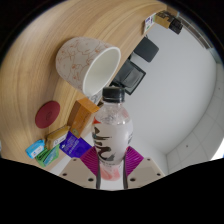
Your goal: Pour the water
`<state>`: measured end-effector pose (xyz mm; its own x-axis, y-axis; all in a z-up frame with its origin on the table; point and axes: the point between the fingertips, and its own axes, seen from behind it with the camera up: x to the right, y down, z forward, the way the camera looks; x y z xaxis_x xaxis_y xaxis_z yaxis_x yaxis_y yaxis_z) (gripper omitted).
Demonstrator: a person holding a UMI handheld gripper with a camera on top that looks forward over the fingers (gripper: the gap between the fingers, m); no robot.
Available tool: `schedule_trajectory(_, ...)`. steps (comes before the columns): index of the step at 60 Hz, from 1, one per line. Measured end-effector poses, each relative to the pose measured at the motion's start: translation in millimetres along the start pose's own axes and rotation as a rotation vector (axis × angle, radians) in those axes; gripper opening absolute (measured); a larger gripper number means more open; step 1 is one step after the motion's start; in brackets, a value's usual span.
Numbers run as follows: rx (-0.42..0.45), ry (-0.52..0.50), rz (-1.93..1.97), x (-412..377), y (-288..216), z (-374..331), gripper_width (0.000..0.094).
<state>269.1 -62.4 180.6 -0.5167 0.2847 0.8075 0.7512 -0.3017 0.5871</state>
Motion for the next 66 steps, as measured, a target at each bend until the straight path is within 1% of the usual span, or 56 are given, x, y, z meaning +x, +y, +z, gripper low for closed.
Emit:
schedule_trajectory(9, 0.036, -0.017, -0.006, -3.8, -13.7, 3.7, 0.0298)
schedule_trajectory(15, 0.064, -0.053, 0.132, -4.9, -11.4, 1.6, 0.0297)
schedule_trajectory(28, 0.119, -0.214, 0.842, 10.1, 18.9, -4.9, 0.0301)
schedule_trajectory(32, 0.158, -0.263, 1.108, 20.1, 25.8, -10.9, 0.0300)
schedule_trajectory(38, 0.239, -0.353, 1.467, 26.8, 29.0, -14.6, 0.0299)
schedule_trajectory(42, 0.288, -0.409, 1.660, 23.2, 21.7, -25.0, 0.0300)
schedule_trajectory(45, 0.325, -0.462, 1.767, 13.2, 13.2, -13.4, 0.0299)
schedule_trajectory(50, 0.366, -0.503, 1.869, -5.7, 5.2, -3.1, 0.0298)
schedule_trajectory(51, 0.366, -0.506, 1.885, -10.2, -3.3, -8.8, 0.0299)
schedule_trajectory(52, 0.374, -0.518, 1.890, -12.8, -0.7, -2.1, 0.0298)
schedule_trajectory(59, 0.403, -0.593, 1.957, -46.6, -25.0, 6.7, 0.0298)
schedule_trajectory(66, 0.403, -0.636, 1.981, -71.5, -48.5, 10.7, 0.0301)
